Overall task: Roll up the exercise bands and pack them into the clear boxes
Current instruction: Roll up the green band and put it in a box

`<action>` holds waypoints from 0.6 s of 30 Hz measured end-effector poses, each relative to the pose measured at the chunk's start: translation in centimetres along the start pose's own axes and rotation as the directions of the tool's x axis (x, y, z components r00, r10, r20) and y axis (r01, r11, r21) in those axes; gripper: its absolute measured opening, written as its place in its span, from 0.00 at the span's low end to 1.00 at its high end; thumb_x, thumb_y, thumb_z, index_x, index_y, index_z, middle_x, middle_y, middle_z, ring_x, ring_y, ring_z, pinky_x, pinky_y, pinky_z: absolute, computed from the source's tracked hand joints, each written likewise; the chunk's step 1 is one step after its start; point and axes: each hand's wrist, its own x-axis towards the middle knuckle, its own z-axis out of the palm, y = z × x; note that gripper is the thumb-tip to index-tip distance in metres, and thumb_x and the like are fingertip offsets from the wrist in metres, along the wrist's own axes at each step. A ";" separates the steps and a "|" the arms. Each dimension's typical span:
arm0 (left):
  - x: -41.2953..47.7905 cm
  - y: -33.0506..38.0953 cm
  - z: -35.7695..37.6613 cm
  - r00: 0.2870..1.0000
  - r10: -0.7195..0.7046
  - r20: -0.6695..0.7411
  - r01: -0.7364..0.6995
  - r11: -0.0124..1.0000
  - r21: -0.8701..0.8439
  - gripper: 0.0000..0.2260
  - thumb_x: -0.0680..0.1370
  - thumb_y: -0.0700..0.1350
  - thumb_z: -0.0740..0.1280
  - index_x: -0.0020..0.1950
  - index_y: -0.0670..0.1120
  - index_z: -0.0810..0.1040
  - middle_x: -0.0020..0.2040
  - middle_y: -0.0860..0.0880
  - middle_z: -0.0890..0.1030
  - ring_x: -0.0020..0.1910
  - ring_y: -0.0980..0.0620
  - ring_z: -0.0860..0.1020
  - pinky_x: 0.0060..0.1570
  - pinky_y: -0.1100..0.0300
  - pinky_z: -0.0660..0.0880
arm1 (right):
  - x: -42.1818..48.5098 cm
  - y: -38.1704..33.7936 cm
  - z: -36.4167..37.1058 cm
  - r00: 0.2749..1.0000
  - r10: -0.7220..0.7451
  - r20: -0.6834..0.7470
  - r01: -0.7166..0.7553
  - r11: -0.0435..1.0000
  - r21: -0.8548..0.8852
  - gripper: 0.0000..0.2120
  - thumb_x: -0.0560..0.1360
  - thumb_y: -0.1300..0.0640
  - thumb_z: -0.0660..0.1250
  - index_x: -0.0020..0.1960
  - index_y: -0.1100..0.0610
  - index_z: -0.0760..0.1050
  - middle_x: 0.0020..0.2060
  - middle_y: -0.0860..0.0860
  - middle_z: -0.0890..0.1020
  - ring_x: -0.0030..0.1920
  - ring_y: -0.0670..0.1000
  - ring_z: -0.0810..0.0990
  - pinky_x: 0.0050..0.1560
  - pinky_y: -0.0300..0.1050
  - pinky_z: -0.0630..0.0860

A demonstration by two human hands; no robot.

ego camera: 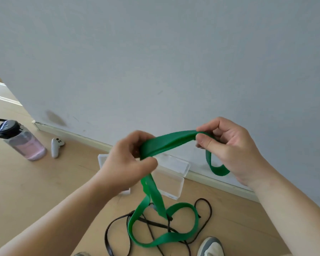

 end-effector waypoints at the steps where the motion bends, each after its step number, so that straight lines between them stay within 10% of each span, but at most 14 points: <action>1: 0.0 0.8 -0.5 0.999 0.019 -0.038 -0.023 0.995 -0.096 0.17 0.67 0.38 0.71 0.53 0.53 0.82 0.43 0.48 0.83 0.41 0.50 0.82 0.43 0.54 0.79 | 0.0 0.2 -0.5 0.998 0.029 0.054 -0.027 0.999 -0.027 0.08 0.77 0.64 0.72 0.48 0.51 0.82 0.43 0.56 0.87 0.48 0.59 0.85 0.58 0.55 0.81; 9: -2.8 3.2 0.3 0.984 0.115 -0.136 -0.126 0.989 -0.073 0.15 0.65 0.39 0.83 0.43 0.50 0.81 0.41 0.47 0.87 0.40 0.44 0.86 0.47 0.44 0.84 | -1.0 0.6 0.8 0.912 0.093 0.400 -0.105 0.994 0.006 0.19 0.67 0.60 0.78 0.48 0.58 0.69 0.54 0.58 0.84 0.50 0.52 0.83 0.51 0.50 0.78; 12: -2.5 3.0 0.9 0.981 0.139 -0.133 -0.148 0.987 -0.060 0.14 0.67 0.35 0.81 0.42 0.49 0.80 0.41 0.46 0.87 0.42 0.41 0.86 0.48 0.39 0.82 | -1.4 0.0 3.1 0.945 -0.018 0.325 0.040 0.997 -0.059 0.20 0.68 0.62 0.82 0.49 0.57 0.71 0.60 0.49 0.84 0.65 0.48 0.81 0.72 0.51 0.72; 18: -1.9 2.2 -0.1 0.978 0.200 -0.067 -0.198 0.980 0.027 0.16 0.70 0.35 0.79 0.50 0.48 0.77 0.46 0.51 0.87 0.44 0.50 0.86 0.50 0.51 0.84 | -1.0 -1.0 4.1 0.973 -0.080 0.217 0.097 0.993 -0.066 0.15 0.70 0.68 0.79 0.51 0.54 0.81 0.46 0.52 0.88 0.49 0.52 0.88 0.58 0.50 0.83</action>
